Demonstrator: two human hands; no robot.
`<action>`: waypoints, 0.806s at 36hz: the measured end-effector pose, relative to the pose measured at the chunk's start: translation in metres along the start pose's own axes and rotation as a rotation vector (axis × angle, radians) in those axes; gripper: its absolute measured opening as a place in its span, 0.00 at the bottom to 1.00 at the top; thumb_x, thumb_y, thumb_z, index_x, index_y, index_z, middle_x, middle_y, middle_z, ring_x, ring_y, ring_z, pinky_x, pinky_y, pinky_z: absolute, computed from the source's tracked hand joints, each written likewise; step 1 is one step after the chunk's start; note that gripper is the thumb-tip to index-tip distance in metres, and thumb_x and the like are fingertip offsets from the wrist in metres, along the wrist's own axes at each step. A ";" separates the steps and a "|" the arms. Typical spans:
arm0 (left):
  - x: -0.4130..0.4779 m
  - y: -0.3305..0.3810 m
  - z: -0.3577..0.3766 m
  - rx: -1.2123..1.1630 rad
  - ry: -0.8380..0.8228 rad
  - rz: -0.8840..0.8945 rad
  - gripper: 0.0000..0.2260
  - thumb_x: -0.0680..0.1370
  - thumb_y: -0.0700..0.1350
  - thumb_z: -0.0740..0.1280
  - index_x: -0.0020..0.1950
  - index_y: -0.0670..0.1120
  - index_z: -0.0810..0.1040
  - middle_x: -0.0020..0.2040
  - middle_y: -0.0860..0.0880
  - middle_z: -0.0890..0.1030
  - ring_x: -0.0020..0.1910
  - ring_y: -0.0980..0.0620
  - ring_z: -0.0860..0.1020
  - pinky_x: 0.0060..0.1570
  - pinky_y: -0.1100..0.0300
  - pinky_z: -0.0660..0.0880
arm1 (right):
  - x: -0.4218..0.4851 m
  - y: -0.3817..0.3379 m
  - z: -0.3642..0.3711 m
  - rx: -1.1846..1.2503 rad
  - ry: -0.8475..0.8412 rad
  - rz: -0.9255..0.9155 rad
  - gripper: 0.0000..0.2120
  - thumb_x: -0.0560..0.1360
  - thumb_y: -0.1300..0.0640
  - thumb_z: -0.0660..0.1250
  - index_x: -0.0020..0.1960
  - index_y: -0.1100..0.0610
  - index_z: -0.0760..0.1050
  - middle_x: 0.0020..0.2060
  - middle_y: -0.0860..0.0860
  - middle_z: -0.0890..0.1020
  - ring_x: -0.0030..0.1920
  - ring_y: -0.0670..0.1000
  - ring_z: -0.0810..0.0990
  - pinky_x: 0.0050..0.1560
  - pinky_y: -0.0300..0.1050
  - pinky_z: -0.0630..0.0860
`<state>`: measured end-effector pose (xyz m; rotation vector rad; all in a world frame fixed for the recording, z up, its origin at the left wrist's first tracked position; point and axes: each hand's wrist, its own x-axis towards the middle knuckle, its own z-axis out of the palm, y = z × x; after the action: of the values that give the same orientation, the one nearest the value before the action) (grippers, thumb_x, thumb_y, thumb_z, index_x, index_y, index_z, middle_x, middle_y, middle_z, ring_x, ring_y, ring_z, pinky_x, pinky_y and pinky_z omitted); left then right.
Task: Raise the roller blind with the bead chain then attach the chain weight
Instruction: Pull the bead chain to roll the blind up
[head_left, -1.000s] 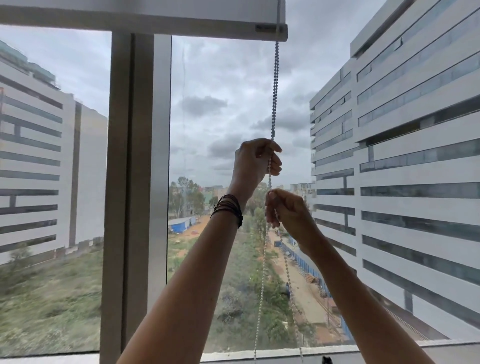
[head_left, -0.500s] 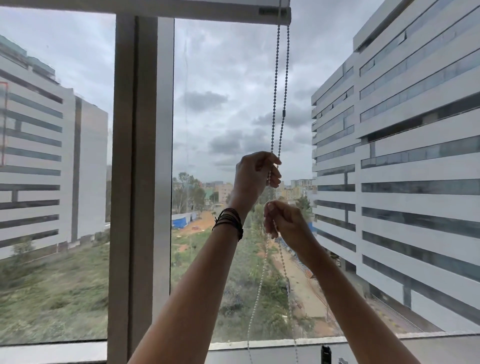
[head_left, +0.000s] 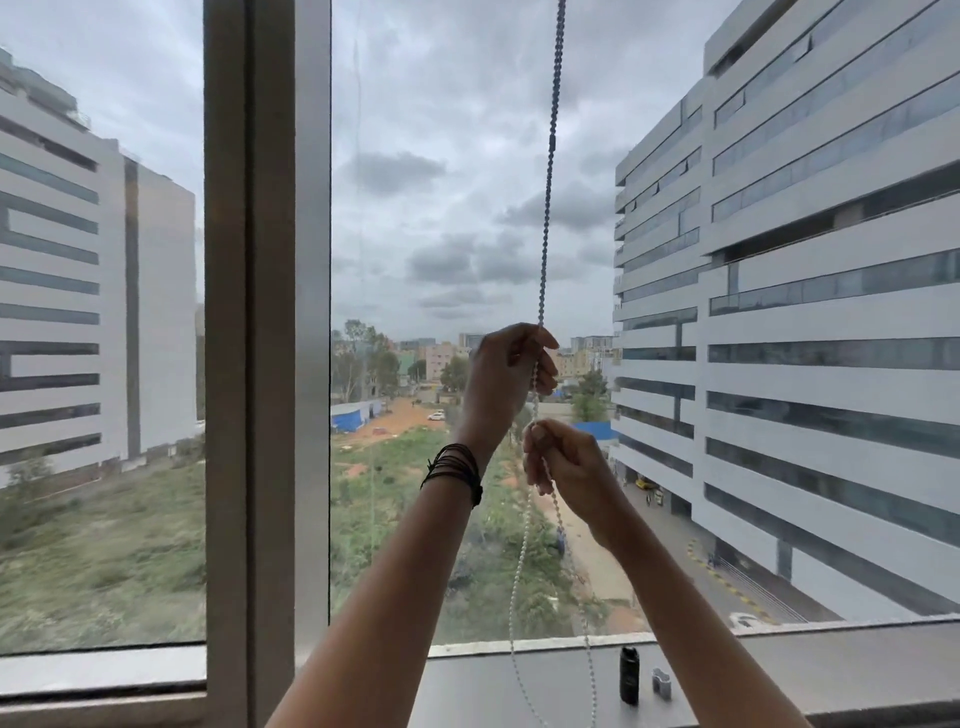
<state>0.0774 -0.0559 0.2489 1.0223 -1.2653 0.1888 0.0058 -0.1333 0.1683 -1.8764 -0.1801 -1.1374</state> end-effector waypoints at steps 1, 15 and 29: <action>-0.003 -0.002 0.000 -0.003 0.001 0.003 0.11 0.80 0.32 0.58 0.43 0.40 0.77 0.29 0.45 0.77 0.26 0.51 0.76 0.31 0.58 0.77 | -0.003 0.001 0.000 -0.008 0.002 0.001 0.15 0.81 0.65 0.54 0.37 0.57 0.71 0.22 0.48 0.77 0.21 0.44 0.69 0.23 0.33 0.67; -0.040 -0.032 0.012 -0.058 -0.029 -0.062 0.11 0.80 0.33 0.58 0.42 0.42 0.76 0.30 0.45 0.77 0.26 0.52 0.76 0.29 0.63 0.76 | -0.043 0.025 0.000 -0.093 0.051 0.065 0.14 0.80 0.67 0.54 0.38 0.60 0.71 0.24 0.52 0.75 0.24 0.52 0.68 0.24 0.40 0.66; -0.074 -0.064 0.015 -0.081 -0.013 -0.110 0.10 0.79 0.31 0.58 0.43 0.40 0.77 0.29 0.47 0.77 0.26 0.56 0.76 0.29 0.66 0.75 | -0.073 0.058 0.007 -0.110 0.042 0.094 0.13 0.79 0.70 0.53 0.38 0.66 0.70 0.25 0.53 0.75 0.24 0.52 0.69 0.25 0.40 0.68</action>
<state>0.0816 -0.0734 0.1513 1.0215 -1.2152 0.0462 -0.0007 -0.1390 0.0751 -1.9345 -0.0055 -1.1420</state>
